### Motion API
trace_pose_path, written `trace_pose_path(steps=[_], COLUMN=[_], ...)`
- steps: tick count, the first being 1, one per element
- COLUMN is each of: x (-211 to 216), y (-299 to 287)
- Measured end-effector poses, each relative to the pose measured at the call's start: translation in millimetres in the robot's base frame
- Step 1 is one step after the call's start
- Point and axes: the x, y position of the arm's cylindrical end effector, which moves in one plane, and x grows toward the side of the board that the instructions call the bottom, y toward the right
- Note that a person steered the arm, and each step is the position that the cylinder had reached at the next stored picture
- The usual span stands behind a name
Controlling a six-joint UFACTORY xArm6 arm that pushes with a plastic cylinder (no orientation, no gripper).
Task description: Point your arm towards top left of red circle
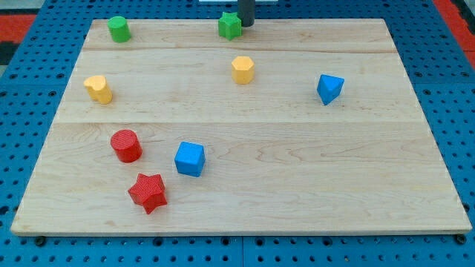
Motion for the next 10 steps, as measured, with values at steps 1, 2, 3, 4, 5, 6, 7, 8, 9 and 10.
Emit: trace_pose_path(steps=[1, 2, 3, 4, 5, 6, 7, 8, 9, 10], x=[-1, -1, -1, 7, 22, 26, 53, 90, 128, 187], y=[6, 7, 9, 53, 86, 90, 89, 89, 65, 27])
